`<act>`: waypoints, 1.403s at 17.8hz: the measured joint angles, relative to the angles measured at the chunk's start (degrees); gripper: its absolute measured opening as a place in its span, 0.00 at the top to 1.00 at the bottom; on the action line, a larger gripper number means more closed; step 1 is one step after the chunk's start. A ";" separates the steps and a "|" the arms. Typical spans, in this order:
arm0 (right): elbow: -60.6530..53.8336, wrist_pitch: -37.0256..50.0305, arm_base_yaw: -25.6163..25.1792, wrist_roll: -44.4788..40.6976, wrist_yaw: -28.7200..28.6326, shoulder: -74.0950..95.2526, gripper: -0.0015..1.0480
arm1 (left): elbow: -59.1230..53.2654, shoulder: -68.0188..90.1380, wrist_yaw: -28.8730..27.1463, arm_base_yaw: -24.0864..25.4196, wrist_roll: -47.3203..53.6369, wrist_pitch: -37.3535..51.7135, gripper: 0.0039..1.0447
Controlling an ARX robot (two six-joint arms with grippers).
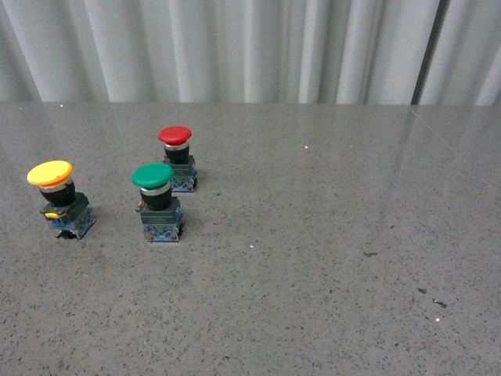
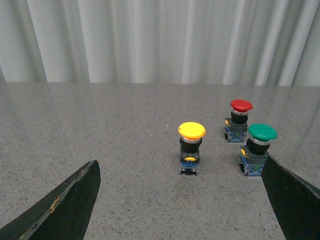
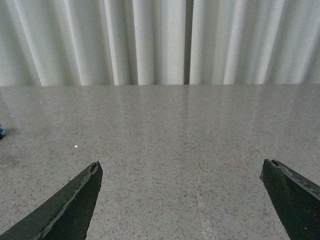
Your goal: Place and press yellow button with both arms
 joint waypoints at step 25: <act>0.00 -0.02 0.00 0.00 0.00 0.00 0.06 | 44.52 87.62 -1.51 -4.63 1.66 12.72 0.06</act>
